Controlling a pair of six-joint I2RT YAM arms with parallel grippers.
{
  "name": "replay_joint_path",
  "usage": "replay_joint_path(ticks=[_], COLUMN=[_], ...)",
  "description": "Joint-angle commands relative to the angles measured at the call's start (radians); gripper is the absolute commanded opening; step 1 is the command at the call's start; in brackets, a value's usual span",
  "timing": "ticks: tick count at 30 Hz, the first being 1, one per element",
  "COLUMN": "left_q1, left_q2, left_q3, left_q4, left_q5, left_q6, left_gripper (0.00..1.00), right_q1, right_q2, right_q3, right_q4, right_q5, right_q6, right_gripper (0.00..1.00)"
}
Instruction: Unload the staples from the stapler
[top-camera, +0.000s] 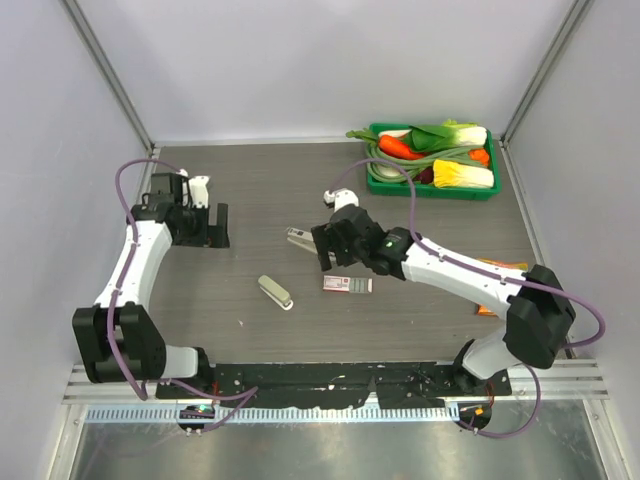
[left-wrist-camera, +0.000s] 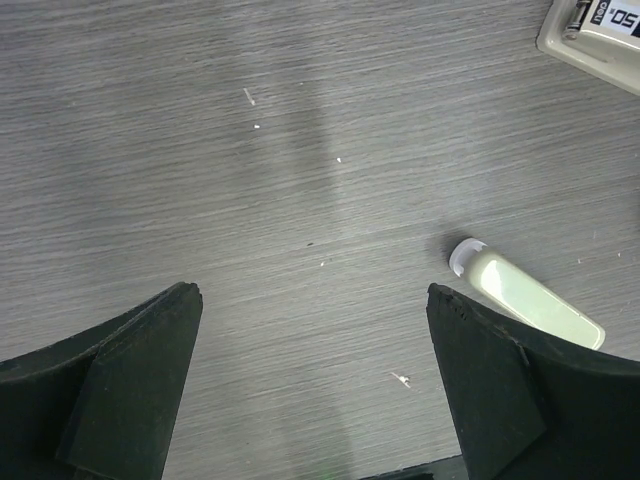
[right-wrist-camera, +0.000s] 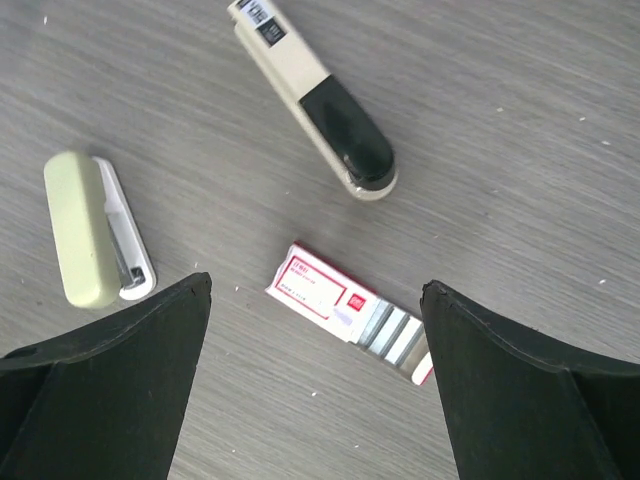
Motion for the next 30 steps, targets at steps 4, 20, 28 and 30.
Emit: replay_joint_path(ticks=[4, 20, 28, 30], left_q1=[0.067, 0.224, 0.225, 0.228], left_q2=[-0.092, -0.044, -0.058, -0.067], left_q3=[-0.067, -0.112, -0.132, -0.145], left_q4=[0.044, 0.075, 0.067, 0.069], left_q5=[0.087, 0.100, 0.083, 0.080], left_q6=[0.019, 0.025, 0.043, 0.049], left_gripper=[1.00, 1.00, 1.00, 1.00], right_q1=[0.094, 0.269, 0.286, 0.290], right_q2=[0.048, 0.254, 0.303, 0.326], right_q3=[0.062, 0.191, 0.228, 0.258], right_q4=[0.025, -0.015, -0.007, -0.013], right_q5=[0.081, 0.123, 0.048, 0.023], right_q6=[-0.020, -0.072, -0.090, -0.100], right_gripper=[0.91, 0.91, 0.91, 0.91])
